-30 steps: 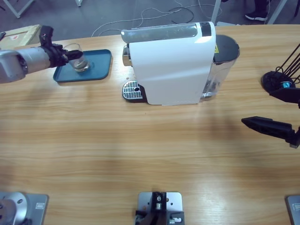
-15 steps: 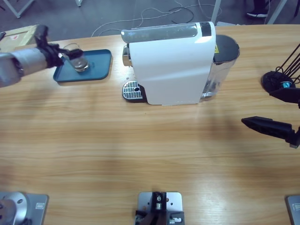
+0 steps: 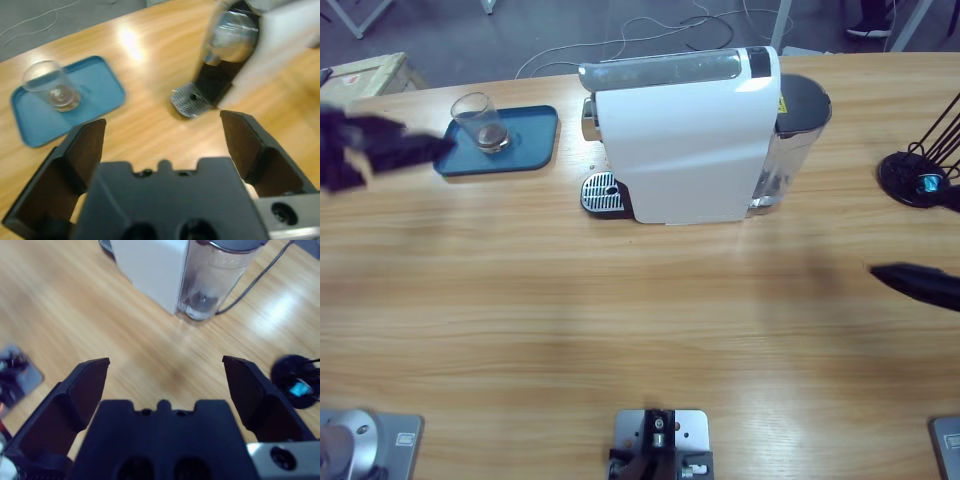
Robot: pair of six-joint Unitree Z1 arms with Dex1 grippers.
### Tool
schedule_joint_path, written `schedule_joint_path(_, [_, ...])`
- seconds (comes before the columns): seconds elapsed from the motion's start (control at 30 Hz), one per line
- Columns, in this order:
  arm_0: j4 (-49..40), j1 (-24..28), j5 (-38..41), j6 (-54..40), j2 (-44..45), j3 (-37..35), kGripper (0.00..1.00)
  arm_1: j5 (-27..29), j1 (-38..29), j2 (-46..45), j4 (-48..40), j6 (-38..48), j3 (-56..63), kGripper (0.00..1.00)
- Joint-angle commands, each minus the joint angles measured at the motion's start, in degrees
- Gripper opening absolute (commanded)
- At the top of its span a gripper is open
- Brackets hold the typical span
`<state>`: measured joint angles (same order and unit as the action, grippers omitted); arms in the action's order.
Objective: Pour coffee
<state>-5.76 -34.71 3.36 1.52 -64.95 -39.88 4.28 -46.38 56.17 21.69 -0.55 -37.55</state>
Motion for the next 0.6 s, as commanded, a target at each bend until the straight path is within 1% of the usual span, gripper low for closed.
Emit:
schedule_joint_path(0.03, [-4.05, -4.58, 0.2, 2.21, 14.53, 11.34, 0.983, -0.1, -0.41, 3.12, 9.99, -2.35, -5.85, 1.0])
schedule_joint_path(0.07, [-4.07, -4.58, 0.64, 2.35, 16.32, 12.57, 0.987, -0.26, -0.39, 3.56, 10.09, -2.31, -5.96, 1.0])
schedule_joint_path(0.13, [-4.73, -4.58, 1.77, 2.58, 19.07, 12.23, 0.994, -0.15, -0.41, 2.72, 9.9, -1.99, -5.96, 1.0])
schedule_joint_path(0.2, [-7.48, -4.61, 3.61, 2.7, 19.44, 11.6, 1.0, -0.17, -0.43, 1.91, 9.69, -1.84, -5.78, 1.0])
schedule_joint_path(0.27, [-8.09, -4.66, 6.92, 2.65, 20.09, 11.49, 1.0, -0.24, -0.39, 1.91, 9.6, -1.41, -5.78, 1.0])
schedule_joint_path(0.37, [-9.66, -4.65, 9.22, 2.52, 21.0, 10.37, 1.0, -0.01, -0.43, 2.21, 9.69, -1.38, -5.83, 1.0])
schedule_joint_path(0.5, [-17.06, -4.66, 8.87, 2.08, 21.58, 5.02, 1.0, 0.32, -0.45, 2.19, 9.69, -1.1, -5.87, 1.0])
schedule_joint_path(0.6, [-18.08, -4.66, 7.41, 0.82, 21.28, 5.41, 1.0, 0.46, -0.45, 2.19, 9.64, -0.89, -5.87, 1.0])
